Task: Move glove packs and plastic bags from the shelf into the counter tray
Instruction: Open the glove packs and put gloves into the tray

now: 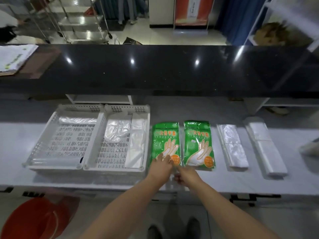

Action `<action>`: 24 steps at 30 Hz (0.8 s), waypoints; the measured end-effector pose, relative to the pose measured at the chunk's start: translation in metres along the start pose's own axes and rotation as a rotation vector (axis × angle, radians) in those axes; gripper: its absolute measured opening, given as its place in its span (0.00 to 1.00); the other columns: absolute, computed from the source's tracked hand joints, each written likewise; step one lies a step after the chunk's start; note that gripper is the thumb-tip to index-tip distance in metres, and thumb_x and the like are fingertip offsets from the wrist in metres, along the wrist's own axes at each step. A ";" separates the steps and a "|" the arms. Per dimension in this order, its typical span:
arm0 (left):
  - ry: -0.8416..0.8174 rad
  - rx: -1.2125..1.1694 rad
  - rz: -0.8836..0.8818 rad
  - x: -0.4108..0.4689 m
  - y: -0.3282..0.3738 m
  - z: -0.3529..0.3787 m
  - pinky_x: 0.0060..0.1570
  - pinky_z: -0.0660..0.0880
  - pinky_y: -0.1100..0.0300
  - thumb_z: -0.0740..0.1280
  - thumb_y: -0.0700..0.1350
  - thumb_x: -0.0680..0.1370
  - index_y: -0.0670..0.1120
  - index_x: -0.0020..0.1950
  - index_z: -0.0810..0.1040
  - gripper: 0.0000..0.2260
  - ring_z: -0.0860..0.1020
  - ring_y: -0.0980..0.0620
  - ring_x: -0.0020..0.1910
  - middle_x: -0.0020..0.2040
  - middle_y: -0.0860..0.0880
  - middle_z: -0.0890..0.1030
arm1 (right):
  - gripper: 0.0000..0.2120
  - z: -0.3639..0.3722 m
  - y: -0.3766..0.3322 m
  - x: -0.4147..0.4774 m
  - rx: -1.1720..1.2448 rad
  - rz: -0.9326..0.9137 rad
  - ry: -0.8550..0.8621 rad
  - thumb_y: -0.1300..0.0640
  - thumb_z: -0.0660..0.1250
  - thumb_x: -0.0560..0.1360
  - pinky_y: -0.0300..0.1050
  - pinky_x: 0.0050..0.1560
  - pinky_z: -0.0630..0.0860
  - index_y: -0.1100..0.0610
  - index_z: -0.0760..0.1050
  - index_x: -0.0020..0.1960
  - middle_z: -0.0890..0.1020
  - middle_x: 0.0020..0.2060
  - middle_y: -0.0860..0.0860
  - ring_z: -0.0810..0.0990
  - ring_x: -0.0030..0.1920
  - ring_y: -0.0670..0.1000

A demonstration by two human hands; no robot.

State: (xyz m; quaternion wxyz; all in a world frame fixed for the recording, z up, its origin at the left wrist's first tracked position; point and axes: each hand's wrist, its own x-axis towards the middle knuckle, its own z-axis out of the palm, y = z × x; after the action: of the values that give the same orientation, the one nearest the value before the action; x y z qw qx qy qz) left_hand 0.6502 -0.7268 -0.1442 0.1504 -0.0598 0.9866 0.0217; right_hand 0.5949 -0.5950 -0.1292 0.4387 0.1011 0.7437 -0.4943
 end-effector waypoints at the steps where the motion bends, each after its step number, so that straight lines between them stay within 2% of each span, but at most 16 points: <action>1: 0.002 -0.008 -0.011 -0.002 0.001 -0.002 0.67 0.68 0.38 0.59 0.41 0.82 0.44 0.74 0.67 0.20 0.59 0.35 0.76 0.77 0.43 0.63 | 0.10 0.003 -0.003 -0.001 0.074 0.017 -0.002 0.53 0.66 0.78 0.44 0.35 0.72 0.61 0.76 0.45 0.79 0.35 0.58 0.76 0.32 0.53; 4: 0.011 -0.051 -0.028 -0.005 0.002 -0.012 0.65 0.69 0.40 0.56 0.44 0.83 0.46 0.76 0.65 0.20 0.59 0.36 0.77 0.78 0.44 0.61 | 0.09 0.012 -0.014 0.000 0.202 0.014 0.043 0.54 0.66 0.76 0.43 0.32 0.68 0.59 0.77 0.42 0.76 0.31 0.56 0.72 0.28 0.51; 7: 0.044 -0.098 -0.012 -0.005 0.001 -0.020 0.60 0.73 0.40 0.57 0.44 0.83 0.46 0.76 0.65 0.21 0.64 0.36 0.74 0.77 0.43 0.63 | 0.11 0.017 -0.024 0.001 0.293 -0.017 0.129 0.56 0.67 0.77 0.48 0.36 0.76 0.64 0.79 0.41 0.81 0.34 0.60 0.78 0.32 0.55; 9: 0.117 -0.145 0.038 -0.002 -0.004 -0.022 0.52 0.79 0.42 0.62 0.44 0.79 0.44 0.71 0.72 0.19 0.73 0.37 0.67 0.72 0.42 0.71 | 0.12 0.017 -0.031 0.007 0.213 -0.069 0.222 0.55 0.68 0.75 0.56 0.46 0.82 0.62 0.80 0.38 0.84 0.35 0.60 0.83 0.38 0.59; 12: 0.191 -0.196 0.094 0.003 -0.009 -0.023 0.40 0.82 0.48 0.65 0.46 0.76 0.44 0.62 0.77 0.15 0.80 0.42 0.55 0.62 0.44 0.79 | 0.10 0.008 -0.040 0.020 0.004 -0.121 0.332 0.56 0.65 0.72 0.59 0.45 0.81 0.58 0.79 0.35 0.84 0.35 0.58 0.83 0.40 0.61; 14: 0.259 -0.214 0.112 0.002 -0.009 -0.028 0.41 0.82 0.50 0.62 0.48 0.78 0.44 0.63 0.77 0.16 0.80 0.43 0.54 0.61 0.45 0.80 | 0.10 0.000 -0.050 0.027 -0.107 -0.172 0.376 0.58 0.63 0.73 0.58 0.46 0.81 0.57 0.78 0.35 0.84 0.36 0.58 0.83 0.41 0.61; 16: 0.273 -0.238 0.104 -0.001 -0.009 -0.035 0.48 0.81 0.47 0.58 0.50 0.81 0.46 0.69 0.72 0.18 0.78 0.42 0.59 0.67 0.45 0.76 | 0.10 -0.007 -0.067 0.013 -0.120 -0.231 0.390 0.58 0.63 0.71 0.55 0.44 0.81 0.57 0.78 0.33 0.84 0.34 0.57 0.83 0.39 0.60; 18: 0.200 -0.233 0.083 -0.004 -0.010 -0.042 0.54 0.79 0.44 0.54 0.52 0.83 0.48 0.74 0.66 0.20 0.74 0.41 0.66 0.73 0.45 0.70 | 0.11 -0.014 -0.077 0.005 -0.163 -0.254 0.371 0.62 0.65 0.73 0.43 0.34 0.79 0.57 0.76 0.32 0.82 0.31 0.54 0.82 0.34 0.54; 20: 0.146 -0.204 0.070 -0.003 -0.011 -0.046 0.56 0.77 0.43 0.55 0.52 0.82 0.50 0.76 0.63 0.22 0.71 0.42 0.69 0.76 0.45 0.66 | 0.12 -0.020 -0.080 0.006 -0.186 -0.241 0.349 0.66 0.65 0.74 0.37 0.26 0.74 0.58 0.76 0.32 0.82 0.31 0.55 0.82 0.31 0.52; 21: 0.125 -0.208 0.067 -0.002 -0.010 -0.048 0.57 0.77 0.43 0.55 0.53 0.82 0.51 0.76 0.62 0.22 0.70 0.41 0.70 0.77 0.46 0.65 | 0.12 -0.024 -0.079 0.007 -0.191 -0.233 0.337 0.66 0.65 0.74 0.38 0.27 0.76 0.60 0.76 0.32 0.82 0.31 0.57 0.83 0.31 0.54; 24: 0.080 -0.198 0.076 0.003 -0.007 -0.050 0.59 0.75 0.43 0.56 0.53 0.83 0.51 0.77 0.62 0.22 0.69 0.41 0.71 0.77 0.46 0.64 | 0.11 -0.034 -0.074 0.016 -0.295 -0.251 0.331 0.64 0.64 0.72 0.54 0.36 0.83 0.63 0.77 0.32 0.83 0.31 0.59 0.84 0.32 0.59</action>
State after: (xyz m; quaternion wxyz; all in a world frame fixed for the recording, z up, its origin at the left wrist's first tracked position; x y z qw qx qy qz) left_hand 0.6337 -0.7374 -0.0980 0.1032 -0.0377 0.9864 0.1222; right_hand 0.5235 -0.6081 -0.0897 0.2560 0.0225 0.8762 -0.4078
